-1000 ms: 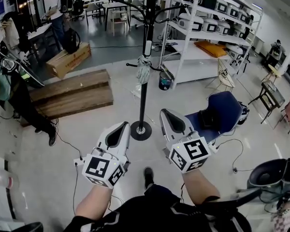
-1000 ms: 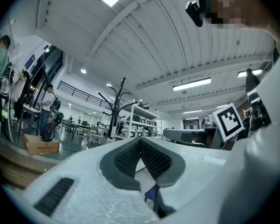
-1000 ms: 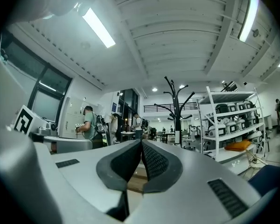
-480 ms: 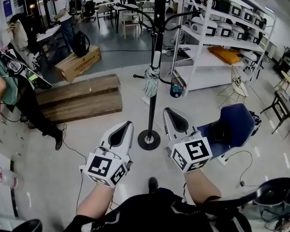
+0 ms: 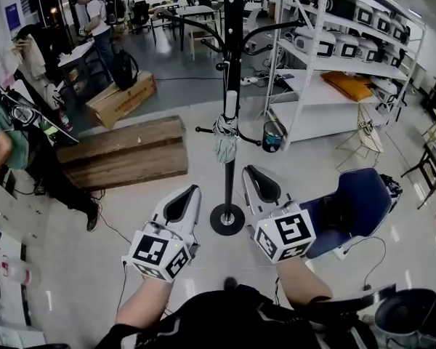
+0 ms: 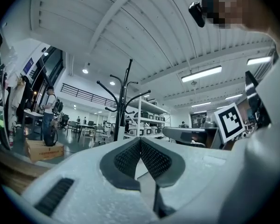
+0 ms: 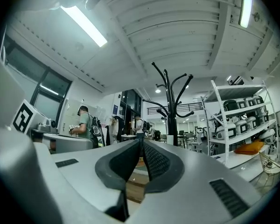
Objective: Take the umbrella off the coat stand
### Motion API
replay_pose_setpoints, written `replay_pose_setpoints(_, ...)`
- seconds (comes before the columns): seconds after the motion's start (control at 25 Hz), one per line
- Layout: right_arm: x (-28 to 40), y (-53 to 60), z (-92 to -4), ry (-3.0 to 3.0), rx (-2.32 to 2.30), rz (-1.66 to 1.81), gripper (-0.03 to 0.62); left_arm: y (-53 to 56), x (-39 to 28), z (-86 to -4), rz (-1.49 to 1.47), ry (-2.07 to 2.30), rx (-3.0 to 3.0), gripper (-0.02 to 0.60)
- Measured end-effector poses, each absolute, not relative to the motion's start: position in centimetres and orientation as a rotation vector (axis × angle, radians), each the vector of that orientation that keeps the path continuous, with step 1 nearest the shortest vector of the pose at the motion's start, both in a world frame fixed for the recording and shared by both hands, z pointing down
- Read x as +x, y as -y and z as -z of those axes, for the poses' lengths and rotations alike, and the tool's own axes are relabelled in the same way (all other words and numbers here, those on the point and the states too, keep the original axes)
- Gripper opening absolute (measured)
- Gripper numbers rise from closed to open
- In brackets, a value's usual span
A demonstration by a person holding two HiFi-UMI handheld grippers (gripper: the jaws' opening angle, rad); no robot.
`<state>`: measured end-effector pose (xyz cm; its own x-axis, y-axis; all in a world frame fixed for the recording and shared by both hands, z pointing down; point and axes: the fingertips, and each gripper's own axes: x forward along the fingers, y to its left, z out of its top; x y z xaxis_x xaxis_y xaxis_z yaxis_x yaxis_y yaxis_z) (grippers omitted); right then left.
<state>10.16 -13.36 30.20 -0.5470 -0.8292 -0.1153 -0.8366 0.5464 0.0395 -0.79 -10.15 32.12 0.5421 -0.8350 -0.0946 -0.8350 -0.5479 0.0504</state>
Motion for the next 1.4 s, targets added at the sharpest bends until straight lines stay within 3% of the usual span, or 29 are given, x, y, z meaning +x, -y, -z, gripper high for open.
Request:
replay_pose_setpoints(0.72,12.9,22.9,-29.0,-2.686,-1.382,-0.181,0.022,18.9,2.7,-31.6,-0.169,-1.501,-2.743,0.008)
replay_pose_setpoints(0.8,12.3,23.7,-29.0,-2.697,-1.388,-0.183,0.08,19.8,2.4,-31.6,-0.184,-1.489,-2.751,0.008)
replay_pose_setpoints(1.4,7.7,32.4,-27.5,-2.601,-1.58,-0.259,0.097,28.1,-3.6,-31.2,-0.242,-1.35,-2.809,0.008)
